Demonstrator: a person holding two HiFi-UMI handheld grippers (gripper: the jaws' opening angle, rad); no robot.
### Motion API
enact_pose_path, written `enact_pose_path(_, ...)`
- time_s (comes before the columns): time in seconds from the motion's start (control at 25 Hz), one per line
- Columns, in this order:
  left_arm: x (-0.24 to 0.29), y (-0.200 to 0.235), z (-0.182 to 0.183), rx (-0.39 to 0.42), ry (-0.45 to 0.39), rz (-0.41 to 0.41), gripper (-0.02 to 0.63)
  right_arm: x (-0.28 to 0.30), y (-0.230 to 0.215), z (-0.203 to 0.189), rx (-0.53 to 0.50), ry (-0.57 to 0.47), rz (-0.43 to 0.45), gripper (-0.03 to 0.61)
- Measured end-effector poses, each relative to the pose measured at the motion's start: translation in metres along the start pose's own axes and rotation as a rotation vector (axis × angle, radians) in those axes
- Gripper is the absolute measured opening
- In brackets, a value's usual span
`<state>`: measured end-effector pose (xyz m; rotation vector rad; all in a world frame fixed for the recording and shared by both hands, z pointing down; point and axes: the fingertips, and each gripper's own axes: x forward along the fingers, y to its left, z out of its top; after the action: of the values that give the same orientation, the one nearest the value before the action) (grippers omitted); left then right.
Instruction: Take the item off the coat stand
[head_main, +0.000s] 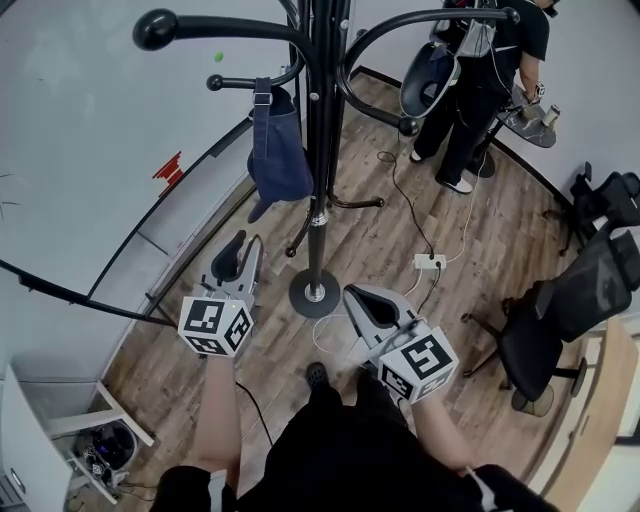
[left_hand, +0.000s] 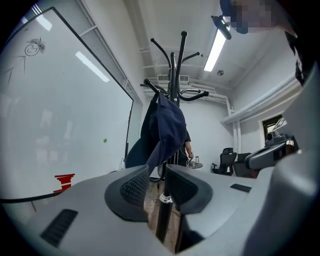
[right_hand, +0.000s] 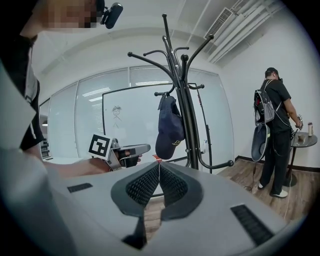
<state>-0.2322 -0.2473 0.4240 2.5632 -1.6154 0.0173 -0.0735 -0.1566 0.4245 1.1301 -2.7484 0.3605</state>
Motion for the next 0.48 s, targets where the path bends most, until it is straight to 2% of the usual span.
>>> enact_pose_path(0.48, 0.031, 0.018, -0.007, 0.197, 0.085, -0.007, 0.144, -0.003, -0.009, 0.003, 0.042, 0.0, -0.038, 0.031)
